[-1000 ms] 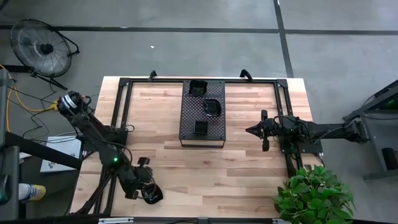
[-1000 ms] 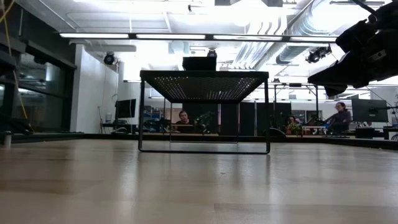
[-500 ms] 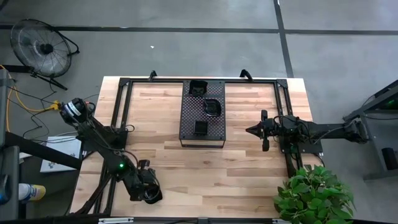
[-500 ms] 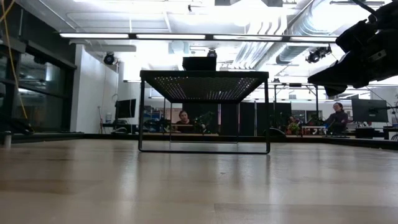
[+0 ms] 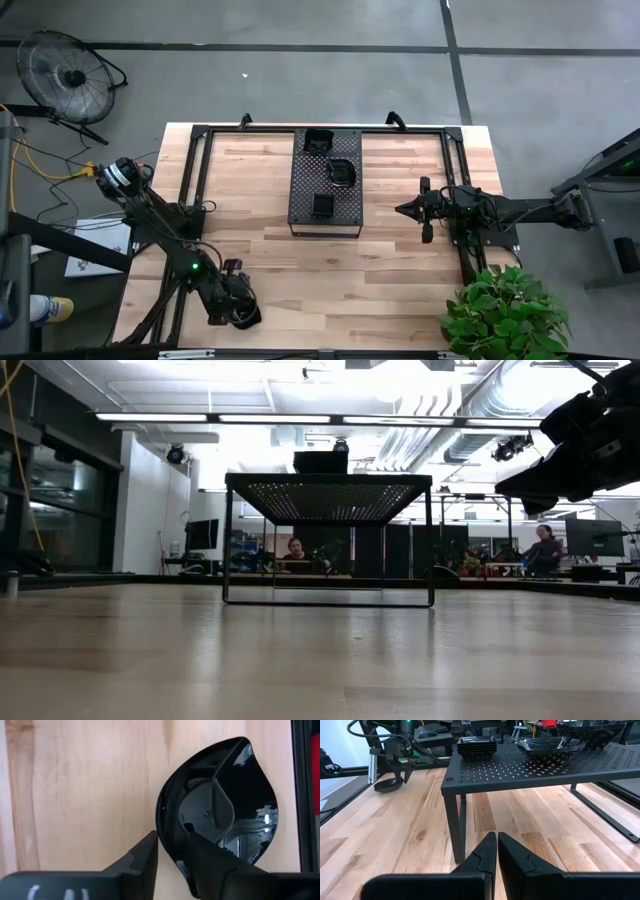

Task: Pick & Place Mini shaped plates
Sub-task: Stack the black leaf shape plate on top of the other black leaf shaped plate on the shelf

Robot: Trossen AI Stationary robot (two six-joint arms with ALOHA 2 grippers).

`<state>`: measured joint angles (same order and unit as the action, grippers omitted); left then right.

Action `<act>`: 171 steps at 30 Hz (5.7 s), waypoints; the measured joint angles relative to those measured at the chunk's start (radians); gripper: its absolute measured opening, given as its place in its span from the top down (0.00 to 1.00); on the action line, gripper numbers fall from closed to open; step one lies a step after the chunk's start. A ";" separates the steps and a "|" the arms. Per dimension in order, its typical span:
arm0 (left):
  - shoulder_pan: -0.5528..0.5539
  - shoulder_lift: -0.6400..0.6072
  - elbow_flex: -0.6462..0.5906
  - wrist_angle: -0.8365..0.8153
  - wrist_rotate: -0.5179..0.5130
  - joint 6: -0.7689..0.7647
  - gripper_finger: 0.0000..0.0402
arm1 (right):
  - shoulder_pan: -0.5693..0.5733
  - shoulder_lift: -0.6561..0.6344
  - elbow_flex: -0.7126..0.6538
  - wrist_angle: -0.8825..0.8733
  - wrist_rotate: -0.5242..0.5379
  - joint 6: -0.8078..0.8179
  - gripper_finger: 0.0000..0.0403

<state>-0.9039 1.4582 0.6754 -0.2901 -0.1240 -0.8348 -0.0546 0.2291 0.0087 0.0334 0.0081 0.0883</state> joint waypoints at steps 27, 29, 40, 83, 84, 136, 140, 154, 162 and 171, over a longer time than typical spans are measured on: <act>0.001 0.000 0.043 -0.009 -0.123 0.099 1.00 | 0.000 0.000 0.000 0.000 0.000 0.000 0.97; 0.001 0.000 0.069 -0.016 -0.173 0.128 1.00 | 0.000 0.000 0.000 0.000 0.000 0.000 0.97; 0.126 0.000 0.209 -0.042 -0.345 0.338 1.00 | 0.000 0.000 0.000 0.000 0.000 0.000 0.97; 1.047 -0.001 0.832 -0.260 0.215 0.970 1.00 | 0.000 0.000 0.000 0.000 0.000 0.000 0.97; 1.068 -0.001 0.833 -0.257 0.223 0.970 1.00 | 0.000 0.000 0.000 0.000 0.000 0.000 0.97; 1.329 0.516 1.374 -0.696 0.400 1.120 1.00 | 0.000 0.000 0.000 0.000 0.000 0.000 0.97; 1.329 0.516 1.372 -0.717 0.398 1.125 1.00 | 0.000 0.000 0.000 0.000 0.000 0.000 0.97; 1.322 0.521 1.369 -0.723 0.387 1.153 1.00 | 0.000 0.000 0.000 0.000 0.000 0.000 0.97; 1.320 0.521 1.369 -0.723 0.403 1.152 1.00 | 0.000 0.000 0.000 0.000 0.000 0.000 0.97; 1.320 0.521 1.369 -0.723 0.428 1.152 1.00 | 0.000 0.000 0.000 0.000 0.000 0.000 0.97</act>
<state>0.4164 1.9797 2.0445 -1.0126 0.3043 0.3176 -0.0545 0.2289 0.0087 0.0335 0.0082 0.0883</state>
